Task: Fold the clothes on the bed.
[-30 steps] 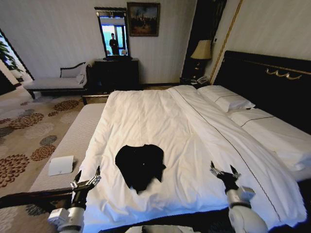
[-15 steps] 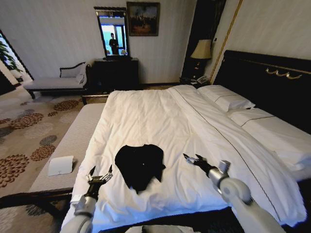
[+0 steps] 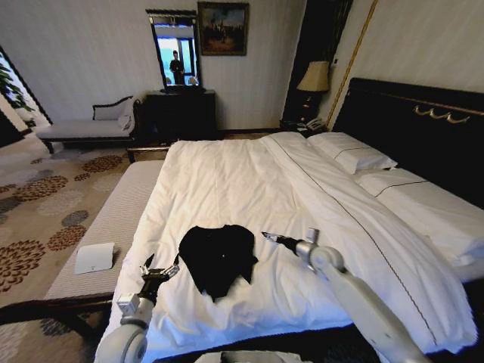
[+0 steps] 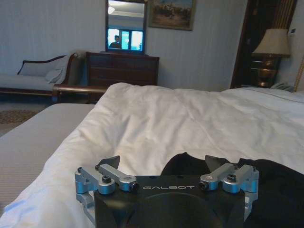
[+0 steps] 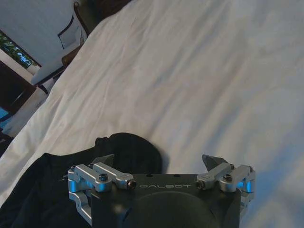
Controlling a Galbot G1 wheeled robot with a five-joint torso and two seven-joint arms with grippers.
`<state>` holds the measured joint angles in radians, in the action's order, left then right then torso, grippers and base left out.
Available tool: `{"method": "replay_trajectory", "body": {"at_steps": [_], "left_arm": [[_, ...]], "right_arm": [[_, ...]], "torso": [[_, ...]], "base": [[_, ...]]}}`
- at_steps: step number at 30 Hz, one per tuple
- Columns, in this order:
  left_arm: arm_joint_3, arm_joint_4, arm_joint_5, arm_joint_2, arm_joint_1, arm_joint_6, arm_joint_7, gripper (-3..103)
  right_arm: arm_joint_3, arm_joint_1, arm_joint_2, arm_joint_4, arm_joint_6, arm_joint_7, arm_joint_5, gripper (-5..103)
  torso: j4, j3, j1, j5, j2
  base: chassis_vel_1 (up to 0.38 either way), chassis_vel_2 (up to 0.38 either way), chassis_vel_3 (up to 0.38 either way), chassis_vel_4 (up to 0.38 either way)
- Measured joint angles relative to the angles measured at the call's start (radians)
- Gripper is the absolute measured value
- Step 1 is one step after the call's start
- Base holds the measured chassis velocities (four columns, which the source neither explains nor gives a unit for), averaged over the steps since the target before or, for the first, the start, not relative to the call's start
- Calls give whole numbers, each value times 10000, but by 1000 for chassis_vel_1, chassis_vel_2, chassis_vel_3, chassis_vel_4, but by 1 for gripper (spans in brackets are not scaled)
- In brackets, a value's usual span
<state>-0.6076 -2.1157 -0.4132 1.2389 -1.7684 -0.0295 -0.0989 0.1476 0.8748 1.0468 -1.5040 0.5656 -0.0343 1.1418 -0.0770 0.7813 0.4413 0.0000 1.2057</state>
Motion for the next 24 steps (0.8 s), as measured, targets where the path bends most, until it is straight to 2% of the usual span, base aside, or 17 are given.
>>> {"method": "replay_trajectory", "body": {"at_steps": [2, 3, 5, 10, 13, 16, 23, 24], "left_arm": [[-94, -37, -32, 71, -105, -3, 0, 100], [-94, -37, -32, 71, -105, -3, 0, 100], [-116, -129, -53, 145, -222, -7, 0, 100], [-85, -293, -25, 191, -401, -48, -6, 100], [-86, -355, -8, 191, -453, -66, -19, 100], [-172, -516, 16, 188, -610, -72, -25, 100], [-246, -665, 62, 242, -755, -60, -25, 100], [-212, -703, -62, 277, -763, -101, -64, 100]], "right_arm": [[-269, -464, 438, 590, -4, 107, -204, 100], [-269, -464, 438, 590, -4, 107, -204, 100], [-261, -853, 1070, 1229, -61, 167, -449, 100], [-69, -1091, 1698, 1871, -92, 239, -509, 100], [-64, -1085, 1763, 2011, -93, 302, -629, 100], [31, -937, 1783, 2325, -245, 500, -1142, 100], [160, -740, 1708, 2467, -330, 611, -1228, 102], [178, -730, 1754, 2440, -320, 600, -1169, 98]], "torso": [[0, 0, 0, -3, 0], [0, 0, 0, -3, 0], [3, 0, 1, -3, 0], [0, 0, 0, -3, 0], [-1, -1, 0, -2, 0], [-1, -2, -1, 0, 1], [-3, -2, -2, -1, 2], [-4, -2, -1, -2, 2]], "base": [[0, 0, 0, 0], [0, 0, 0, 0], [0, 0, 0, 0], [0, 0, 0, 0], [0, 0, 0, 0], [0, 0, 0, 0], [0, 0, 0, 0], [0, 0, 0, 0]]}}
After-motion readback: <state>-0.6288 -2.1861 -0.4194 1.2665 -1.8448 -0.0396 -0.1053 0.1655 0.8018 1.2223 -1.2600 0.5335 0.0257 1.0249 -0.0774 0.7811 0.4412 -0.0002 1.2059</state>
